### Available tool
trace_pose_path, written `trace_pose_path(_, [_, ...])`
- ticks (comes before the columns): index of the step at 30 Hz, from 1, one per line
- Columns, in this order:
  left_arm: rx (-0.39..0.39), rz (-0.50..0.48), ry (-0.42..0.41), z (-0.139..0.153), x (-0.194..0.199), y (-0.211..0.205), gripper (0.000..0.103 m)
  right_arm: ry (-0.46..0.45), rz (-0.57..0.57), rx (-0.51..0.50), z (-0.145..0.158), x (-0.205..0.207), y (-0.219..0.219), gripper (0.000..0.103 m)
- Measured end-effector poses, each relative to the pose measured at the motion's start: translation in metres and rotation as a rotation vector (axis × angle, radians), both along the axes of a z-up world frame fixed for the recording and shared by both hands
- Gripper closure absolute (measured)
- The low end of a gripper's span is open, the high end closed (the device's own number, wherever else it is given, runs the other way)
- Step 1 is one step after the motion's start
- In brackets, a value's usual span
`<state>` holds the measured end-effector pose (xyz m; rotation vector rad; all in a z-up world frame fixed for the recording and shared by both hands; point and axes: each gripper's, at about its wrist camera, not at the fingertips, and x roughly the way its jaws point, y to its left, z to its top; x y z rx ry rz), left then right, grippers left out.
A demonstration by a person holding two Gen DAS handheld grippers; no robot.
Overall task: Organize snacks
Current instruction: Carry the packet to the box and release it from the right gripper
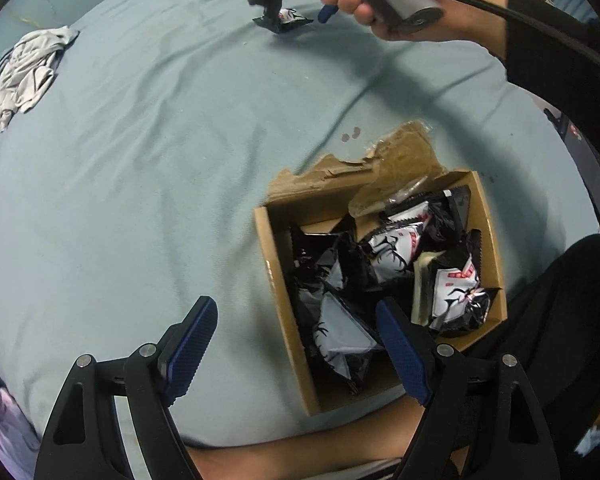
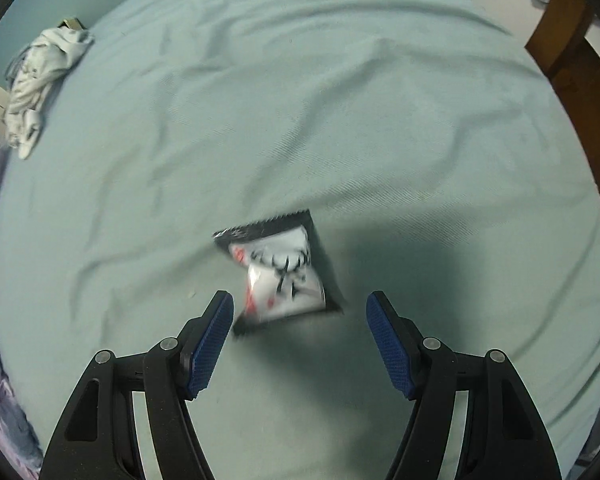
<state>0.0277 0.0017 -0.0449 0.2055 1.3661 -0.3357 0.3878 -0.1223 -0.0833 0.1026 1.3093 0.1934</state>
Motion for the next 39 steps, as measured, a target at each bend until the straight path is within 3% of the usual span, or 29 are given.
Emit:
trace_pose_path(3, [-0.003, -0.003, 0.002, -0.001, 0.002, 0.0, 0.02, -0.036, -0.004, -0.025, -0.009, 0.001, 0.004, 0.044])
trace_pose_path(4, [0.001, -0.005, 0.001, -0.002, 0.003, 0.0, 0.02, -0.039, -0.001, -0.036, -0.012, -0.001, 0.004, 0.061])
trace_pose_path(8, [0.0, -0.022, -0.009, -0.002, 0.002, -0.002, 0.02, -0.1, 0.001, -0.015, -0.006, -0.024, -0.002, 0.069])
trace_pose_path(13, [0.002, -0.03, -0.062, 0.009, -0.004, -0.003, 0.02, -0.135, 0.052, 0.081, 0.02, -0.093, -0.025, 0.069])
trace_pose_path(19, [-0.004, -0.011, -0.119, 0.022, -0.011, 0.0, 0.02, -0.134, 0.188, 0.138, 0.053, -0.214, -0.043, 0.069])
trace_pose_path(24, [0.028, -0.023, -0.159, 0.022, -0.017, -0.003, 0.02, -0.07, 0.218, 0.147, 0.034, -0.286, -0.037, 0.069])
trace_pose_path(30, [0.058, -0.005, -0.167, 0.021, -0.022, -0.002, 0.02, -0.038, 0.198, 0.168, 0.011, -0.305, -0.022, 0.068])
trace_pose_path(33, [0.054, 0.007, -0.176, 0.022, -0.022, 0.0, 0.02, -0.084, 0.168, 0.201, 0.027, -0.308, -0.024, 0.067])
trace_pose_path(37, [0.037, 0.018, -0.19, 0.026, -0.023, 0.002, 0.02, -0.182, 0.167, 0.124, 0.04, -0.322, -0.026, 0.056])
trace_pose_path(39, [0.056, 0.018, -0.211, 0.028, -0.027, 0.001, 0.02, -0.194, 0.192, 0.1, 0.045, -0.336, -0.029, 0.055])
